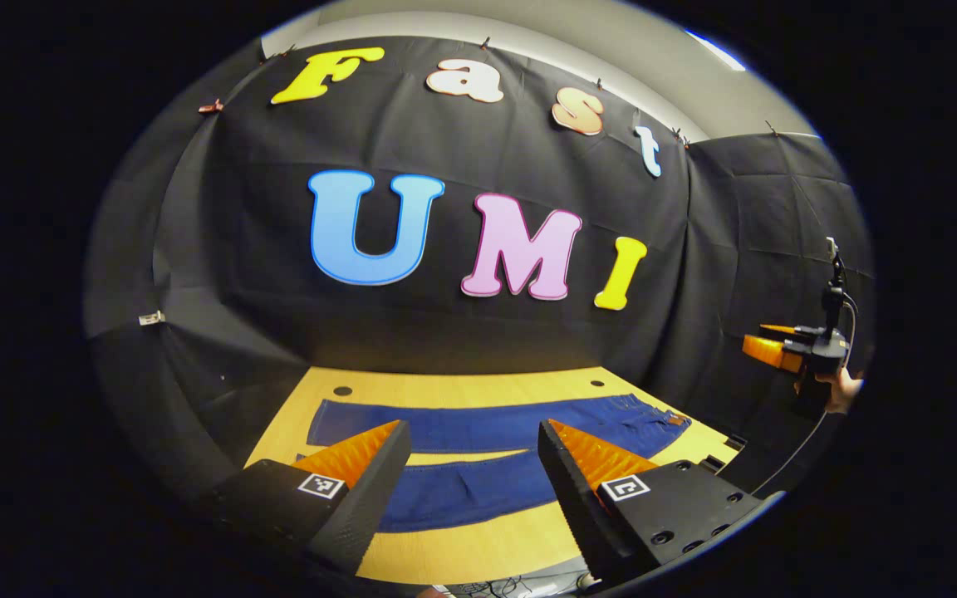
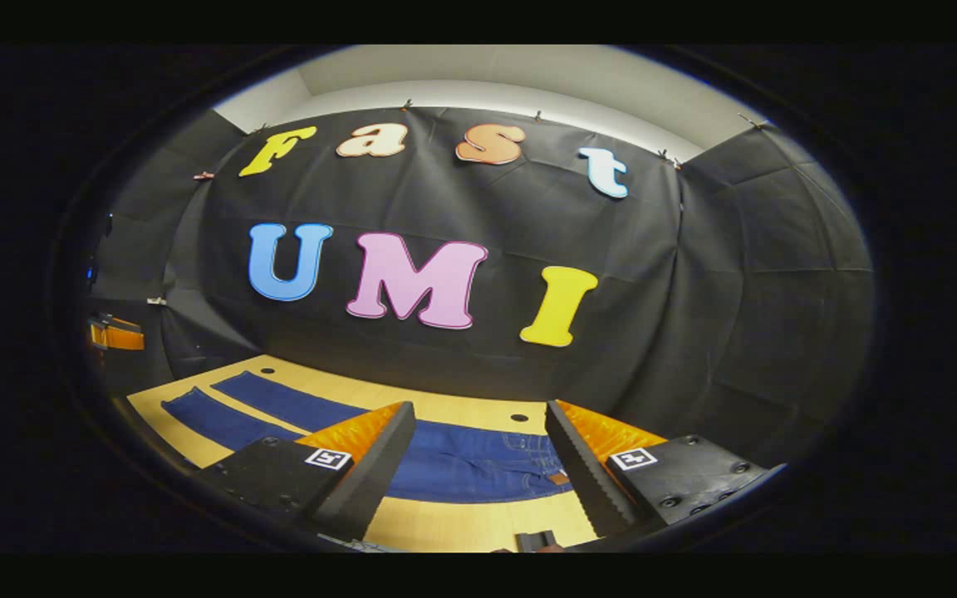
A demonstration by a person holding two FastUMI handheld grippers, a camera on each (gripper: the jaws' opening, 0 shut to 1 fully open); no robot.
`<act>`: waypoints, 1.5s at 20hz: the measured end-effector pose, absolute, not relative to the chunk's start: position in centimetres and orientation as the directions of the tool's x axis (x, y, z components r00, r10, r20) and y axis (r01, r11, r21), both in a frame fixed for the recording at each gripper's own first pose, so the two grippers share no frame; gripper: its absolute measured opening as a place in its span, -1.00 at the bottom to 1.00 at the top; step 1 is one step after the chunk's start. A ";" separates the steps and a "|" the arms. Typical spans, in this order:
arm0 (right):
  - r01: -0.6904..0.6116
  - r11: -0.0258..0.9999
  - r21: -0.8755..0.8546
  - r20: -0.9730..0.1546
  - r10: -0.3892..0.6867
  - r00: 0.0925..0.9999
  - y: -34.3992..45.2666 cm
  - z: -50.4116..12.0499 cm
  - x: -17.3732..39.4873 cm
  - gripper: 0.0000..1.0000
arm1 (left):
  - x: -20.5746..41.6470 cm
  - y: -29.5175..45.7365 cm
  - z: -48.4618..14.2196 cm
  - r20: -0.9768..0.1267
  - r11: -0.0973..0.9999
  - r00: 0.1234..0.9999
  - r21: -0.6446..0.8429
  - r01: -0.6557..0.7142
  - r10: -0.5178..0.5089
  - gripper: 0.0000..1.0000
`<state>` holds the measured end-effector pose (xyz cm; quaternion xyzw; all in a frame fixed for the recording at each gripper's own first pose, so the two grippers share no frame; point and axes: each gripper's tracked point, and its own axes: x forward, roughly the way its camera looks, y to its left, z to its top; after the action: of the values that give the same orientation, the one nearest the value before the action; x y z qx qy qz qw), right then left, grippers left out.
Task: Grasp the waist and the cuffs of the jeans and fold them to make the two legs overlap; first hold the waist and fold one-third of the jeans toward the cuffs, then hold the cuffs and fold the remaining one-third in the same direction to finish folding.
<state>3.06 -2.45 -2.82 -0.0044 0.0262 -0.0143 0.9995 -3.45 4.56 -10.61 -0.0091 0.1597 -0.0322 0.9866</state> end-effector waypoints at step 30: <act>-0.833 0.551 0.056 -0.947 0.294 0.130 -7.9 -42.7 13.2 0.95 | -4.2 22.1 -40.7 -0.990 0.780 -0.116 -0.009 0.626 0.082 0.94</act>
<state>13.22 -7.93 -42.73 -0.2564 0.5255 0.3985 0.7066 -4.16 22.10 -40.66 0.2480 0.7136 -0.2208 0.6169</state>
